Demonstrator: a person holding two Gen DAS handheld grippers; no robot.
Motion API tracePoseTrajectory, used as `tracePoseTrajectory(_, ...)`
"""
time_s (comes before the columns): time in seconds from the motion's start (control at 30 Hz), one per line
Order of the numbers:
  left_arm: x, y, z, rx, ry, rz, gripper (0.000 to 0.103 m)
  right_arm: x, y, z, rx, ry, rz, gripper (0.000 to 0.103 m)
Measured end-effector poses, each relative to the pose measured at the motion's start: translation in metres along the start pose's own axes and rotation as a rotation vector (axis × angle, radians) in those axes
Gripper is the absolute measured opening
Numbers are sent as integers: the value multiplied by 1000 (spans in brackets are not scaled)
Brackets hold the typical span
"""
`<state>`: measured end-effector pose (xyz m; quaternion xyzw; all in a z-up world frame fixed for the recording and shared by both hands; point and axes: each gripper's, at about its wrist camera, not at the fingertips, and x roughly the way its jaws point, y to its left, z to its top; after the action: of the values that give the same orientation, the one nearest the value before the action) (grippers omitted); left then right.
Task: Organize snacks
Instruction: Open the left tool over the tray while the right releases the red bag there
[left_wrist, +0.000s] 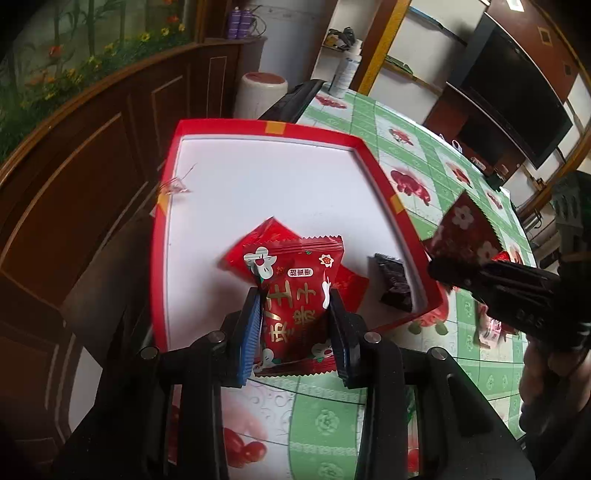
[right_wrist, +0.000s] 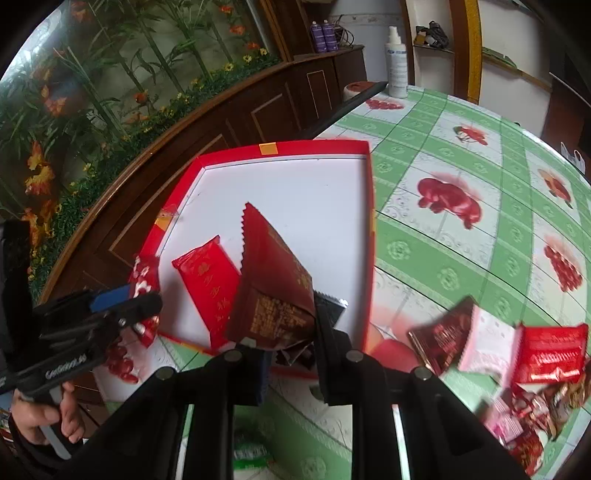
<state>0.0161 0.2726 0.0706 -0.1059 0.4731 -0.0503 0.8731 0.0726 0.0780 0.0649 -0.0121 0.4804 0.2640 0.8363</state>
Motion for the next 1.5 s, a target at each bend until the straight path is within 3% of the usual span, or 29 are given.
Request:
tracePoseTrajectory(0.4, 18, 6, 0, -1, 28, 29, 34, 49, 0, 11, 25, 53, -20, 23)
tracePoseTrajectory(0.63, 25, 4, 3, 8, 36, 33, 34, 59, -1, 15, 0, 51, -75, 24)
tracePoseTrajectory(0.9, 27, 3, 3, 15, 32, 41, 34, 60, -1, 16, -7, 49, -74, 24)
tracePoseTrajectory(0.93, 27, 3, 3, 12, 31, 38, 35, 59, -1, 16, -6, 47, -69, 26)
tracePoseTrajectory(1.0, 27, 3, 3, 5, 36, 42, 39, 57, 0, 16, 0, 39, -60, 38)
tracePoseTrajectory(1.07, 28, 4, 3, 4, 45, 43, 39, 52, 0, 17, 5, 22, -60, 57)
tracePoseTrajectory(1.33, 17, 4, 1, -24, 27, 23, 40, 29, 1, 14, 27, -32, -40, 58)
tracePoseTrajectory(1.5, 4, 4, 1, -47, -16, 9, 57, 7, -3, 8, 50, -72, -49, 64)
